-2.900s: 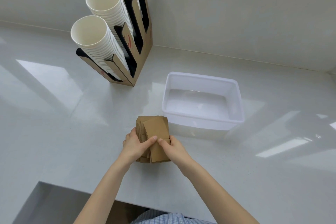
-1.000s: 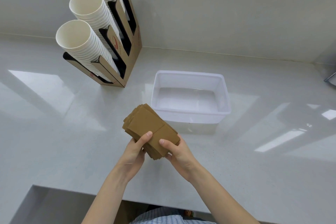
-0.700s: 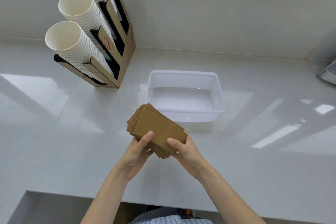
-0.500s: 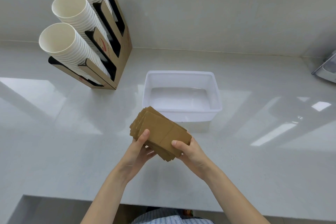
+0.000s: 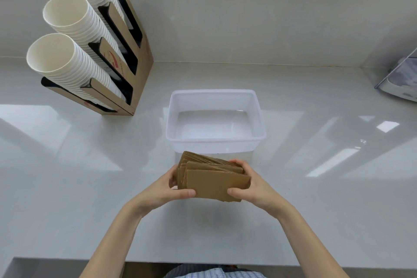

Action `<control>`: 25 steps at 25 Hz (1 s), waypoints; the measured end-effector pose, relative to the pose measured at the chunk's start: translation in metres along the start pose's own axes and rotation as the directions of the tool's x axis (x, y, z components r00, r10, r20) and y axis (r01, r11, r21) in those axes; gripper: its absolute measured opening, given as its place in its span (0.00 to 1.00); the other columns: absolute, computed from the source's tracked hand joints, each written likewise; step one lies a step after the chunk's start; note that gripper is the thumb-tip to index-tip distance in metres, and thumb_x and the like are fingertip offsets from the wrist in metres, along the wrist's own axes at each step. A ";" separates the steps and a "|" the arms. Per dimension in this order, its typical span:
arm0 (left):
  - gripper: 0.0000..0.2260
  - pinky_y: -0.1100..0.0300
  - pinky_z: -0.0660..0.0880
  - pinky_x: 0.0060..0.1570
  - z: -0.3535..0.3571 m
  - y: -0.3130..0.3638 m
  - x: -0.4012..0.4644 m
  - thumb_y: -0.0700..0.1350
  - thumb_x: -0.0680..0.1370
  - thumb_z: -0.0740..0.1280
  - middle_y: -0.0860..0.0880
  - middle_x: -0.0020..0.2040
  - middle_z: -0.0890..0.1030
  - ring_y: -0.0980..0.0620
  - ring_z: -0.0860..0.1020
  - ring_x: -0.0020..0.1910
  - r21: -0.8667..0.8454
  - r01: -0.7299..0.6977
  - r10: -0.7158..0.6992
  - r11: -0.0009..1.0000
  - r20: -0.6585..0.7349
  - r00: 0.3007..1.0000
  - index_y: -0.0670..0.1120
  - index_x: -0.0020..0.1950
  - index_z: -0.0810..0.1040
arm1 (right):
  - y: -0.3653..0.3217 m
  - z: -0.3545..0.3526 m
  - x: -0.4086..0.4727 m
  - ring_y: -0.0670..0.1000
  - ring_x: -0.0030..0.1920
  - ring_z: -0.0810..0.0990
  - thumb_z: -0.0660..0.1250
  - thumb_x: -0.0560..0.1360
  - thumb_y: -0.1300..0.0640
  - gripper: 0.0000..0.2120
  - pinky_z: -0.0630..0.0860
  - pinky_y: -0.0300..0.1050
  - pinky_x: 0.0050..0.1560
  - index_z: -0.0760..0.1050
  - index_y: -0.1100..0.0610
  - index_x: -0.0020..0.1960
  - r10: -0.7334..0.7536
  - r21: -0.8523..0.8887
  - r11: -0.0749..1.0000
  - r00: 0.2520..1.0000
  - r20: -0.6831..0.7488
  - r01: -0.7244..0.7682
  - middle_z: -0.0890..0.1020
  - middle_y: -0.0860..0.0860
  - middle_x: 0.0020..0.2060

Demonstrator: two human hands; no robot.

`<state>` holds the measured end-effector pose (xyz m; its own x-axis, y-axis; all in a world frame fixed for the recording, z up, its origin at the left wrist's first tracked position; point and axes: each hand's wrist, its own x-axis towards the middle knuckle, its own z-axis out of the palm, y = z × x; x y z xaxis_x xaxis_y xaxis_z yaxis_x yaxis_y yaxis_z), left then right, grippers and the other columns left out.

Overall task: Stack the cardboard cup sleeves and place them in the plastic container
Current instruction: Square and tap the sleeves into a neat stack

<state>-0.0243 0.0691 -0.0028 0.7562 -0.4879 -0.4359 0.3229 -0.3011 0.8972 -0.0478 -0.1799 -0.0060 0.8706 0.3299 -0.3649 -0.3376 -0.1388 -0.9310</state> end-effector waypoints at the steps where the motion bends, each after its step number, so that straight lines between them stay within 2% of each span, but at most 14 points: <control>1: 0.29 0.65 0.73 0.55 0.002 0.000 0.004 0.49 0.63 0.74 0.57 0.59 0.77 0.60 0.74 0.59 0.038 0.000 0.000 0.999 0.001 1.000 0.60 0.61 0.67 | -0.001 -0.003 0.000 0.39 0.40 0.79 0.68 0.64 0.61 0.26 0.76 0.34 0.40 0.67 0.42 0.57 -0.019 -0.033 0.999 1.000 -0.006 0.018 0.76 0.45 0.49; 4: 0.29 0.66 0.70 0.57 0.009 -0.001 0.015 0.45 0.63 0.74 0.58 0.58 0.77 0.59 0.74 0.58 0.152 -0.016 0.021 0.988 -0.031 0.999 0.62 0.59 0.66 | -0.002 -0.008 0.001 0.42 0.43 0.78 0.67 0.63 0.62 0.28 0.76 0.33 0.45 0.66 0.44 0.59 -0.075 -0.148 0.987 0.996 -0.043 0.068 0.77 0.45 0.49; 6: 0.29 0.71 0.69 0.54 0.015 -0.005 0.022 0.42 0.63 0.75 0.56 0.56 0.77 0.62 0.75 0.55 0.191 -0.066 0.081 0.979 -0.072 0.994 0.58 0.59 0.67 | -0.002 -0.009 0.003 0.43 0.49 0.78 0.67 0.63 0.62 0.29 0.75 0.33 0.49 0.65 0.44 0.61 -0.109 -0.231 0.969 0.992 -0.071 0.090 0.77 0.47 0.54; 7: 0.29 0.70 0.70 0.54 0.018 -0.007 0.025 0.41 0.63 0.75 0.54 0.56 0.77 0.61 0.75 0.54 0.214 -0.083 0.106 0.973 -0.099 0.989 0.56 0.59 0.67 | -0.001 -0.010 0.004 0.43 0.52 0.77 0.66 0.63 0.61 0.30 0.75 0.34 0.51 0.64 0.43 0.61 -0.124 -0.265 0.959 0.989 -0.081 0.098 0.76 0.47 0.56; 10: 0.32 0.56 0.70 0.60 0.021 -0.015 0.030 0.46 0.60 0.75 0.53 0.55 0.74 0.52 0.71 0.58 0.305 -0.067 0.134 0.950 -0.204 0.970 0.54 0.60 0.65 | 0.003 -0.010 0.008 0.40 0.58 0.73 0.66 0.62 0.60 0.33 0.71 0.31 0.56 0.63 0.36 0.61 -0.154 -0.319 0.940 0.984 -0.092 0.118 0.73 0.46 0.59; 12: 0.34 0.54 0.70 0.60 0.020 -0.016 0.035 0.49 0.59 0.74 0.59 0.53 0.71 0.51 0.69 0.58 0.355 -0.066 0.153 0.932 -0.223 0.963 0.56 0.60 0.62 | 0.005 -0.011 0.011 0.37 0.60 0.71 0.65 0.62 0.59 0.34 0.67 0.25 0.56 0.60 0.32 0.62 -0.160 -0.330 0.937 0.981 -0.110 0.116 0.71 0.43 0.60; 16: 0.35 0.55 0.66 0.62 0.019 -0.017 0.041 0.57 0.56 0.70 0.65 0.50 0.66 0.55 0.67 0.56 0.456 -0.060 0.167 0.888 -0.197 0.966 0.60 0.59 0.59 | 0.017 -0.006 0.012 0.32 0.61 0.66 0.65 0.63 0.59 0.39 0.64 0.20 0.54 0.54 0.30 0.65 -0.133 -0.314 0.946 0.982 -0.137 0.085 0.65 0.39 0.62; 18: 0.38 0.58 0.62 0.64 0.020 -0.022 0.043 0.61 0.55 0.67 0.67 0.50 0.64 0.57 0.63 0.56 0.538 -0.033 0.163 0.842 -0.194 0.967 0.57 0.62 0.59 | 0.026 -0.003 0.010 0.31 0.62 0.64 0.66 0.63 0.60 0.41 0.62 0.19 0.54 0.51 0.29 0.64 -0.120 -0.305 0.950 0.980 -0.155 0.068 0.64 0.38 0.63; 20: 0.41 0.58 0.59 0.65 0.021 -0.027 0.045 0.62 0.55 0.66 0.64 0.52 0.65 0.58 0.61 0.57 0.570 -0.024 0.172 0.821 -0.208 0.963 0.54 0.66 0.59 | 0.030 -0.002 0.010 0.28 0.62 0.62 0.67 0.64 0.60 0.43 0.61 0.18 0.55 0.49 0.29 0.65 -0.113 -0.281 0.958 0.980 -0.162 0.064 0.62 0.35 0.63; 23: 0.43 0.58 0.57 0.66 0.022 -0.030 0.048 0.63 0.55 0.65 0.58 0.58 0.67 0.54 0.61 0.62 0.604 -0.008 0.175 0.797 -0.218 0.960 0.52 0.67 0.58 | 0.026 0.001 0.011 0.22 0.61 0.58 0.72 0.66 0.48 0.43 0.60 0.16 0.53 0.46 0.33 0.69 -0.065 -0.152 0.988 0.982 -0.177 0.038 0.57 0.28 0.63; 25: 0.45 0.58 0.56 0.66 0.023 -0.030 0.050 0.63 0.54 0.65 0.56 0.61 0.67 0.52 0.61 0.64 0.622 0.010 0.172 0.783 -0.232 0.957 0.52 0.68 0.57 | 0.022 0.009 0.016 0.28 0.64 0.57 0.65 0.70 0.40 0.37 0.57 0.25 0.60 0.46 0.36 0.70 -0.052 -0.047 0.998 0.959 -0.279 0.040 0.56 0.31 0.66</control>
<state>-0.0094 0.0353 -0.0534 0.9115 -0.3288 -0.2471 -0.0936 -0.7507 0.6539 -0.0443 -0.1694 -0.0325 0.9521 0.0630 -0.2993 -0.2853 -0.1694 -0.9433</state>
